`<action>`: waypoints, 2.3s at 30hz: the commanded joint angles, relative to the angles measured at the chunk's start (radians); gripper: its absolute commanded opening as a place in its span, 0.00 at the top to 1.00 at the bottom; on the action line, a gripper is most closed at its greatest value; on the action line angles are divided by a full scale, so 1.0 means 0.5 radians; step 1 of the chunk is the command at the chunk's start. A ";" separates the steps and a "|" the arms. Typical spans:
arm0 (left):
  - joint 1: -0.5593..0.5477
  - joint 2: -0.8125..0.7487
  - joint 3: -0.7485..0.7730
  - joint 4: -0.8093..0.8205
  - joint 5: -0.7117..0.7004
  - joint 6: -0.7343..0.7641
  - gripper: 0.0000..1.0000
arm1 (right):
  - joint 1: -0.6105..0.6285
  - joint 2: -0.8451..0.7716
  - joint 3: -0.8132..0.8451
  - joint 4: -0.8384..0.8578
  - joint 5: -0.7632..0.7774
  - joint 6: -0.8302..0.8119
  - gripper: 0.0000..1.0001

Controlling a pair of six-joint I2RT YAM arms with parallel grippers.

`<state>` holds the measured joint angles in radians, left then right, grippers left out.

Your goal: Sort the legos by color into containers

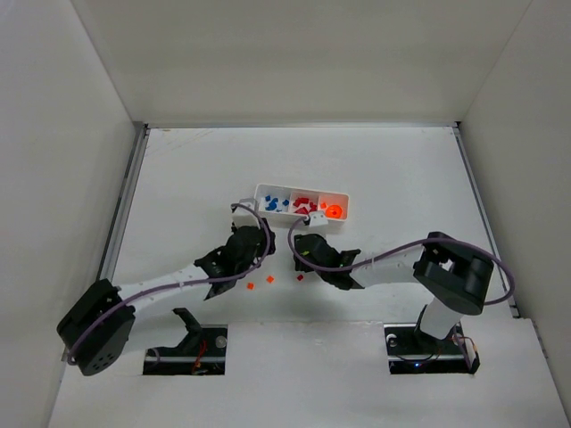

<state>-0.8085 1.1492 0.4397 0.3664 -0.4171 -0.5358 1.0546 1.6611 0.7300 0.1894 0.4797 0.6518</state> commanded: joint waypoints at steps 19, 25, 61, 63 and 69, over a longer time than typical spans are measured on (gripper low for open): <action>-0.786 -0.185 -0.171 -0.610 -0.436 -0.103 0.53 | -0.279 -0.291 0.298 -0.044 -0.106 -0.168 0.77; -0.762 -0.111 -0.161 -0.552 -0.402 -0.104 0.52 | -0.478 -0.107 0.568 -0.054 -0.220 -0.227 0.71; -0.774 0.040 0.026 -0.678 -0.200 -0.036 0.86 | -0.552 -0.705 -0.097 0.075 -0.116 -0.168 0.50; -0.744 -0.034 0.071 -0.662 -0.197 -0.024 0.86 | -0.586 -0.821 -0.232 0.112 -0.064 -0.144 0.48; -0.581 0.005 0.329 -0.488 -0.126 0.120 0.87 | -0.822 -1.205 -0.674 0.186 -0.021 0.046 0.45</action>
<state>-1.1336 1.1439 0.5159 0.0460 -0.4957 -0.5282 0.6964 1.1191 0.4541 0.2138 0.4313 0.6136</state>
